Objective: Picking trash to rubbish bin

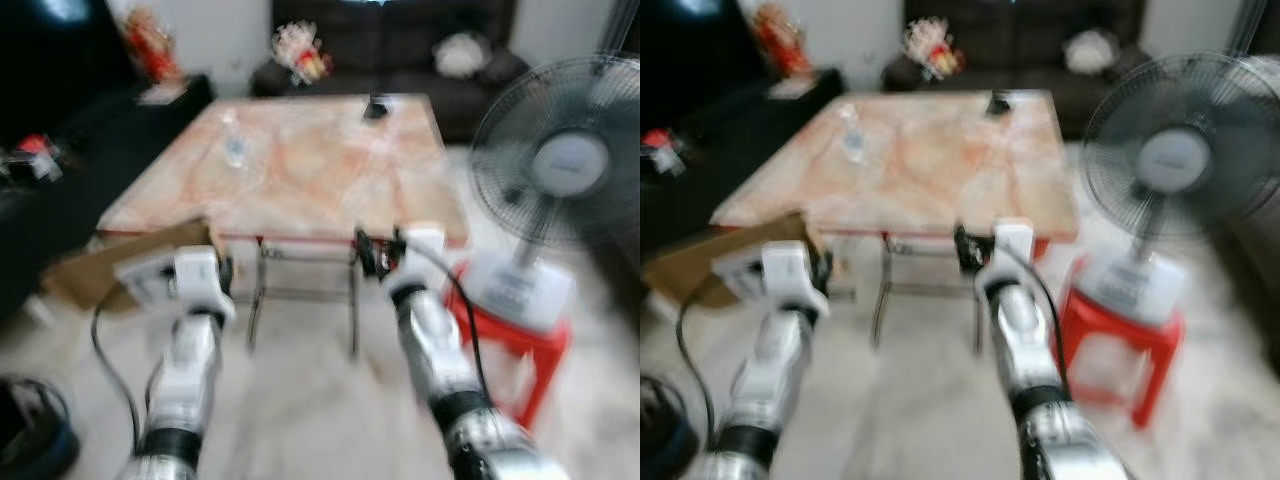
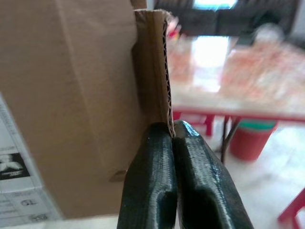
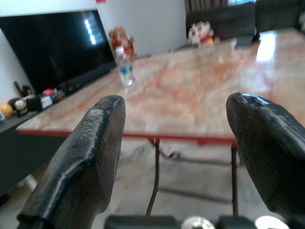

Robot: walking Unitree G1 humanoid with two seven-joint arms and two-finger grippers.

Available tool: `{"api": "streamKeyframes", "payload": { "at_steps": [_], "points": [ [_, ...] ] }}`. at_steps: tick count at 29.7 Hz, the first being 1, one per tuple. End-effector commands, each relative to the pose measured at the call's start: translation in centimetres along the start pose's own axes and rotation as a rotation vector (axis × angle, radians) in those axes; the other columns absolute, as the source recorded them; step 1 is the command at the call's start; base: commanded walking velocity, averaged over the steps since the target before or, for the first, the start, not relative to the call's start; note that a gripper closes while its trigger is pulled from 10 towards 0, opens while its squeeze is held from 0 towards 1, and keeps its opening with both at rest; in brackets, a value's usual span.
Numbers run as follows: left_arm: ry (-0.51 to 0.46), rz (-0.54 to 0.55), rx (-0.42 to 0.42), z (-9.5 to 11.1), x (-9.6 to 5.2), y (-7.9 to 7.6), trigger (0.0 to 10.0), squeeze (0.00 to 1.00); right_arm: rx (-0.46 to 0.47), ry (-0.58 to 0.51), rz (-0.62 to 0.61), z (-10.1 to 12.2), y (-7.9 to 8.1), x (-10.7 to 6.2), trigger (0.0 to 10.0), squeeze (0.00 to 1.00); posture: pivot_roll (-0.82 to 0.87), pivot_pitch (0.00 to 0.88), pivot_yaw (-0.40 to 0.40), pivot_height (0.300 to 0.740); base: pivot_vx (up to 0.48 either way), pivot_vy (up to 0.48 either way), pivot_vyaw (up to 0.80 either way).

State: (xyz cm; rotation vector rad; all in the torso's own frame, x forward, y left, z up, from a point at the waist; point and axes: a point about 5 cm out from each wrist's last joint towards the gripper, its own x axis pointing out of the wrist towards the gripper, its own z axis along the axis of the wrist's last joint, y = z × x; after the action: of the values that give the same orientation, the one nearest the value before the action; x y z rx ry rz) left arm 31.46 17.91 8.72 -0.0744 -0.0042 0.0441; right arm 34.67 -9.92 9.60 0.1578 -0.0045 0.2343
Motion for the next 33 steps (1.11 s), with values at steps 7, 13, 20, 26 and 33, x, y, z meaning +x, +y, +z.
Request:
{"api": "streamKeyframes", "payload": {
  "at_steps": [7, 13, 20, 26, 33],
  "points": [
    [0.174, 0.052, 0.055, -3.7, -1.1, 3.3, 10.0, 0.0, -0.002, 0.241, -0.097, -5.2, -2.9, -3.0, 10.0, 0.0, 0.07, 0.0, 0.071, 0.74, 0.0, 0.0, 0.0],
    [0.346, 0.102, 0.066, -7.3, -3.3, 4.8, 10.0, 0.0, -0.017, 0.419, -0.145, -8.8, -4.2, -6.2, 10.0, 0.0, 0.07, 0.0, 0.067, 0.74, 0.0, 0.0, 0.0],
    [0.593, 0.156, 0.094, -11.8, -7.4, 6.1, 10.0, 0.0, -0.04, 0.674, -0.204, -13.1, -5.4, -11.2, 10.0, 0.0, 0.07, 0.0, 0.064, 0.74, 0.0, 0.0, 0.0],
    [0.701, 0.195, 0.107, -13.5, -9.8, 7.0, 10.0, 0.0, -0.017, 0.78, -0.241, -14.9, -5.7, -13.9, 10.0, 0.0, 0.07, 0.0, 0.062, 0.74, 0.0, 0.0, 0.0],
    [0.764, 0.22, 0.113, -14.4, -11.3, 7.5, 10.0, 0.0, -0.011, 0.833, -0.27, -15.8, -5.7, -15.4, 10.0, 0.0, 0.07, 0.0, 0.062, 0.74, 0.0, 0.0, 0.51]
  ]
}}
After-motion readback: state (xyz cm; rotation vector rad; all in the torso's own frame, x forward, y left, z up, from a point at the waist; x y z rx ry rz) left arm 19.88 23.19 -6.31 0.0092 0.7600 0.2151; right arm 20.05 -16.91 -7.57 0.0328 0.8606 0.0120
